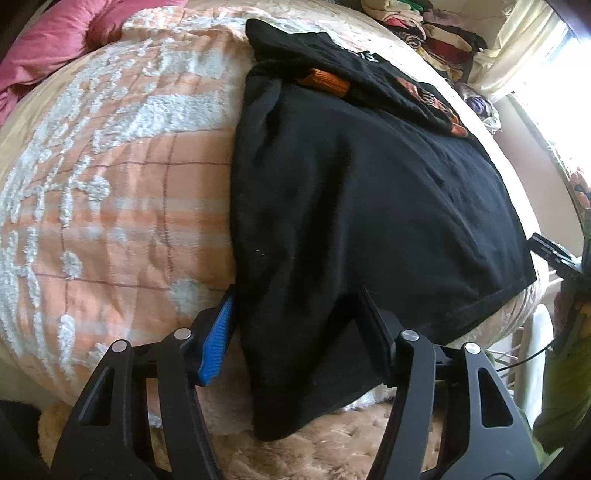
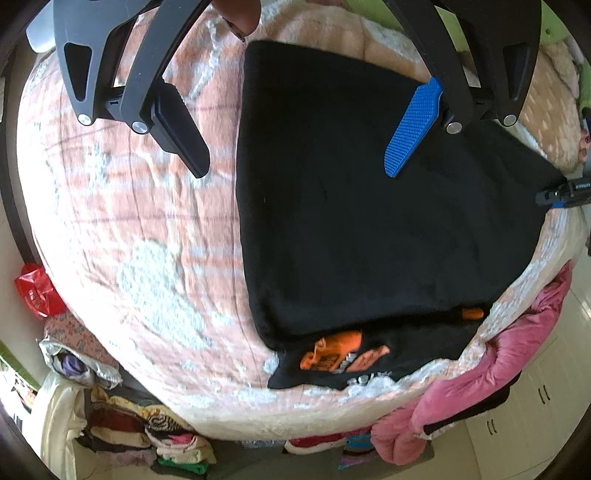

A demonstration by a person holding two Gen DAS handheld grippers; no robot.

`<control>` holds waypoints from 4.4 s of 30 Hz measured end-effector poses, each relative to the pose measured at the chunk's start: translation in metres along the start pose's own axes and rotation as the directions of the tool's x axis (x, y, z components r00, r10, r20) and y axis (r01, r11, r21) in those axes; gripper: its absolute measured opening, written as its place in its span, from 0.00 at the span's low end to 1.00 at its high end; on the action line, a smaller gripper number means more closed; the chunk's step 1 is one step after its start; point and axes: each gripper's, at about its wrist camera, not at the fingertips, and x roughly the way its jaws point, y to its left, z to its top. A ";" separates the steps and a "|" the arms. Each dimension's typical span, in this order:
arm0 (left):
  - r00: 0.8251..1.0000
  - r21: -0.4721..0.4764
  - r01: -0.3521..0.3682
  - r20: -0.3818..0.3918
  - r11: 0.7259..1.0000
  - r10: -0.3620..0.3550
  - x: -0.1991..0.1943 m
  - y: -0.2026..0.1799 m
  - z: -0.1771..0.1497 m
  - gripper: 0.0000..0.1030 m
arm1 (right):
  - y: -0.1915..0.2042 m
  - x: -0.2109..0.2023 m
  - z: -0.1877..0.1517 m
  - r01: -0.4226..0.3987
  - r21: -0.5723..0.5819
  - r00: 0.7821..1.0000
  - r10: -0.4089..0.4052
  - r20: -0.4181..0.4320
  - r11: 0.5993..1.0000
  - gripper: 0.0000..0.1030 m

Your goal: Fold small clothes

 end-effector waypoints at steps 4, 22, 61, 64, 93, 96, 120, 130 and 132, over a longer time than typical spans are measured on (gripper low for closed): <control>1.000 0.005 -0.004 -0.006 1.000 0.004 0.001 -0.002 0.000 0.52 | -0.002 0.003 -0.008 -0.004 -0.016 0.999 0.003 -0.048 1.000 0.92; 1.000 0.010 -0.013 -0.023 1.000 0.014 0.003 -0.003 -0.002 0.53 | 0.005 -0.039 0.001 -0.166 -0.049 0.981 0.170 0.091 0.985 0.06; 0.923 -0.051 0.088 0.381 0.995 -0.062 -0.100 0.017 0.102 0.03 | -0.004 -0.076 0.106 -0.105 0.033 0.884 0.078 0.462 0.994 0.06; 0.917 -0.058 0.078 0.396 0.995 -0.049 -0.099 0.017 0.112 0.03 | -0.004 -0.076 0.114 -0.098 0.036 0.882 0.070 0.466 0.995 0.06; 0.905 -0.139 -0.046 0.413 0.989 0.100 -0.046 0.014 0.202 0.03 | -0.009 -0.003 0.196 0.027 0.060 0.930 -0.047 0.365 0.998 0.06; 0.904 -0.149 -0.063 0.410 0.987 0.119 -0.037 0.014 0.208 0.04 | -0.009 0.010 0.203 0.045 0.056 0.935 -0.062 0.350 0.997 0.06; 0.869 -0.140 -0.201 0.432 0.969 0.243 -0.010 0.007 0.208 0.56 | -0.008 0.055 0.201 0.124 0.059 0.941 -0.136 0.308 0.991 0.36; 0.869 -0.053 -0.229 0.439 0.972 0.228 -0.011 -0.025 0.200 0.90 | 0.015 0.039 0.182 0.143 -0.046 0.932 -0.119 0.342 0.989 0.36; 0.876 -0.039 -0.230 0.426 0.972 0.225 -0.008 -0.029 0.197 0.91 | 0.018 0.039 0.180 0.138 -0.065 0.936 -0.109 0.334 0.988 0.37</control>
